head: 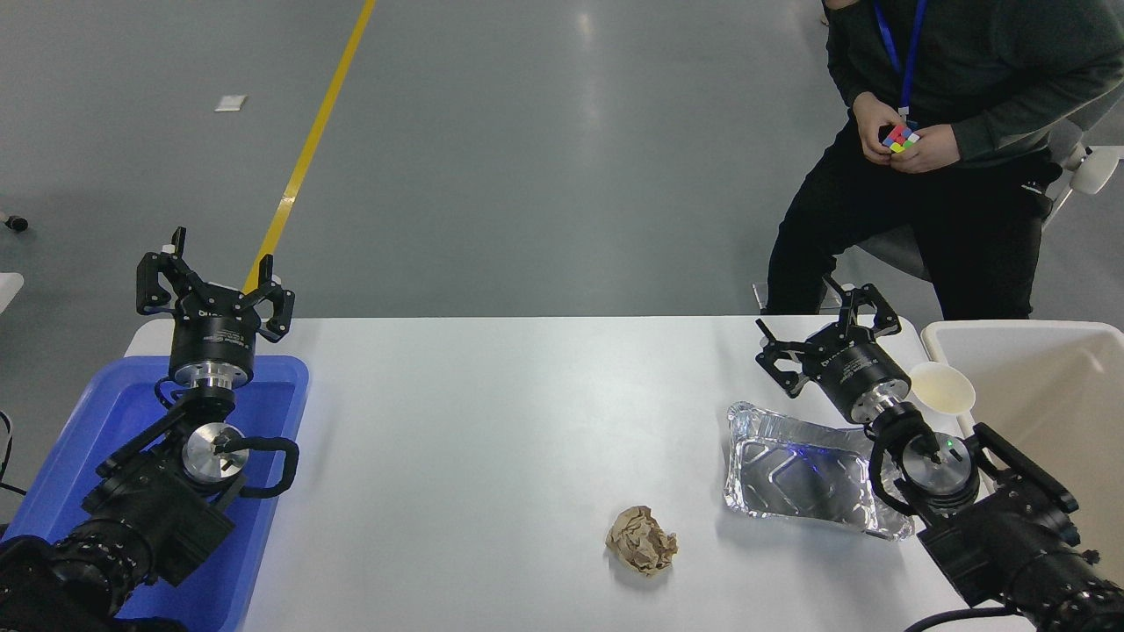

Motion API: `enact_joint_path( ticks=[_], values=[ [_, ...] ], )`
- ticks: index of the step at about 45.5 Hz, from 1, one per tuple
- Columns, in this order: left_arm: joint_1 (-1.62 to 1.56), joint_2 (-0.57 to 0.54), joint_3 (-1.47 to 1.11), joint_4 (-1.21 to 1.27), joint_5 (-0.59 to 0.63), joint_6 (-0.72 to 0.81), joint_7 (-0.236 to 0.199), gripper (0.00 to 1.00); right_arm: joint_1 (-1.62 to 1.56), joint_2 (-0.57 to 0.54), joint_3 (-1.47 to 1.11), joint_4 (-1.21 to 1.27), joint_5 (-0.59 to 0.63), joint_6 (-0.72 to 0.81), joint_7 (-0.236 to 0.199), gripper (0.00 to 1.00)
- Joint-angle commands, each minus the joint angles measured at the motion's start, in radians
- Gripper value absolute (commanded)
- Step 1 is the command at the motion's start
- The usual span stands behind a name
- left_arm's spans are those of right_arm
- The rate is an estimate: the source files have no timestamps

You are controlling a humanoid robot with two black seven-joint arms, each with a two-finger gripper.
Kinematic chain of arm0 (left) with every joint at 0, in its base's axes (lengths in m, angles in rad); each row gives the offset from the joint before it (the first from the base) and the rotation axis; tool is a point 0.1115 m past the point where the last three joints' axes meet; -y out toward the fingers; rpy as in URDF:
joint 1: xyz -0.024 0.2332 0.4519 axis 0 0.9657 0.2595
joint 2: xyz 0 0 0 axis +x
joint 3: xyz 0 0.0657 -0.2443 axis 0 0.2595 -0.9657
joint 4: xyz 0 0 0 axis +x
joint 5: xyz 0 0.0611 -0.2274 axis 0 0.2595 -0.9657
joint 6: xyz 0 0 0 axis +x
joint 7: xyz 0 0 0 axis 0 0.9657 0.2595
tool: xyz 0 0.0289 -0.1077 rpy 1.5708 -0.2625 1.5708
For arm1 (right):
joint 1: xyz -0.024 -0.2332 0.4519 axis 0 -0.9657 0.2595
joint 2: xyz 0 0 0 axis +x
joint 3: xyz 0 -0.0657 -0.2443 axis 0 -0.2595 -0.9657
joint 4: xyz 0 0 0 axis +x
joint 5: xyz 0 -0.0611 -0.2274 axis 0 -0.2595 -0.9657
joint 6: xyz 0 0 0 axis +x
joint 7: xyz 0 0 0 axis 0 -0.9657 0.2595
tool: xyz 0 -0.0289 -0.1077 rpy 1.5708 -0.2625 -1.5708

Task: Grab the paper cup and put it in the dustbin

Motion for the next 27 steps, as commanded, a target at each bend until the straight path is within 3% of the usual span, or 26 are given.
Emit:
enact_joint_path(
  ticks=[1,20,27],
  values=[
    [0.000,-0.001,0.000,0.001,-0.002,0.001,0.000,0.99,0.006,-0.002,-0.002,0.001,-0.001,-0.001,0.000,1.00],
    [0.000,0.001,0.001,0.001,0.000,0.001,0.000,0.99,0.026,-0.003,-0.006,0.045,-0.014,-0.005,-0.003,1.00],
    [-0.001,0.001,0.000,0.001,0.000,0.001,0.000,0.99,0.069,-0.057,-0.081,0.059,-0.026,-0.011,-0.008,1.00]
  ],
)
